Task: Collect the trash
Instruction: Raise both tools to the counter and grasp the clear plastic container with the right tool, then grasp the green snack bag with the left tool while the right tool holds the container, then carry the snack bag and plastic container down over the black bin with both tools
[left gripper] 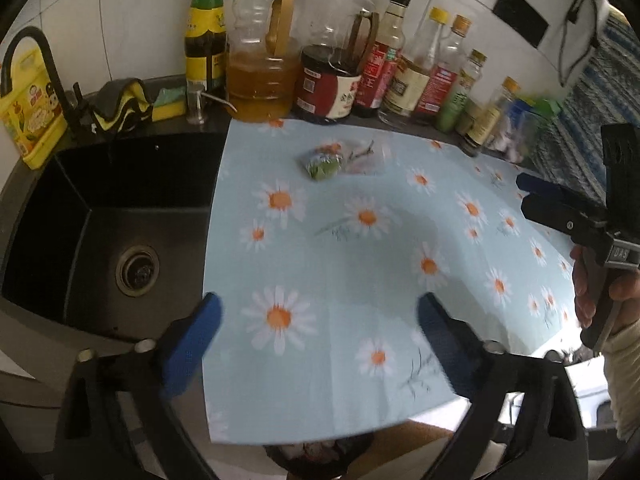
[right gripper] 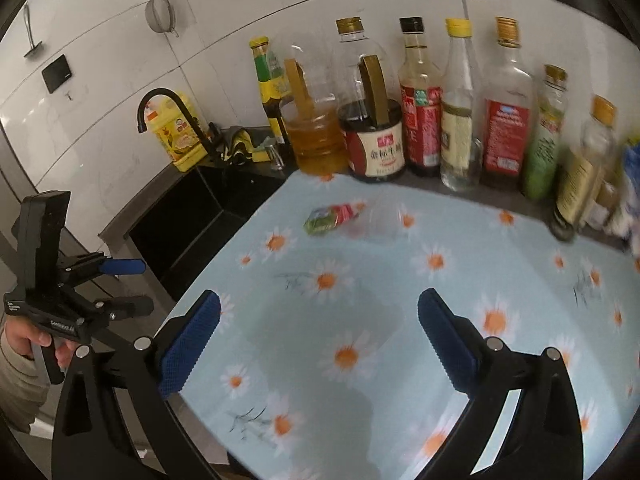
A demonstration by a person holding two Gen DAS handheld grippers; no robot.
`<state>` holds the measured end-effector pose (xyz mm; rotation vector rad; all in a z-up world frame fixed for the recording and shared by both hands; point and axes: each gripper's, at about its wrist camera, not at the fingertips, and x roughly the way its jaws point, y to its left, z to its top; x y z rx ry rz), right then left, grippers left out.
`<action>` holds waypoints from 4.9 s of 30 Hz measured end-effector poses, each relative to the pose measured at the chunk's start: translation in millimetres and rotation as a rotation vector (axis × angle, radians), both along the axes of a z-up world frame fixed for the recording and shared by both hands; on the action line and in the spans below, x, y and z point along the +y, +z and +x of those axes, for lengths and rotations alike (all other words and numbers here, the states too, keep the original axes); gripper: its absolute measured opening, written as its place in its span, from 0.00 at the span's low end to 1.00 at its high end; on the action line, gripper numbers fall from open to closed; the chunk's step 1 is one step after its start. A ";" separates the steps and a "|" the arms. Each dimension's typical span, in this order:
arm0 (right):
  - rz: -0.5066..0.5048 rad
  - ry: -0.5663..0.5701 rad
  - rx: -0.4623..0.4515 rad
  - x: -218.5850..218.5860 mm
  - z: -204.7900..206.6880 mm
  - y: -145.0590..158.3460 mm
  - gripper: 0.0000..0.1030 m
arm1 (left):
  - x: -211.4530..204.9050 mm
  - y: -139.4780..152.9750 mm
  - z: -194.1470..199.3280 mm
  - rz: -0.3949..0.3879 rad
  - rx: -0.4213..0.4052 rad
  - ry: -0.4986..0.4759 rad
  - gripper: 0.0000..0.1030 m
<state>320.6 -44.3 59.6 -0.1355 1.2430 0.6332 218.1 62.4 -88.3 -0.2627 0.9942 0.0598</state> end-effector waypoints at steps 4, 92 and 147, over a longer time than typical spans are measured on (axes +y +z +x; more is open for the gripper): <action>0.022 0.083 0.025 0.2 36.3 -19.3 0.95 | -9.1 3.4 23.4 0.018 -0.002 0.029 0.93; 0.283 -0.141 0.246 -157.6 61.1 -72.1 0.57 | -20.1 -85.9 211.1 0.175 0.247 -0.090 0.53; 0.005 -0.397 0.083 -16.3 -201.3 18.2 0.57 | -15.0 -40.4 -109.4 -0.037 -0.020 -0.385 0.53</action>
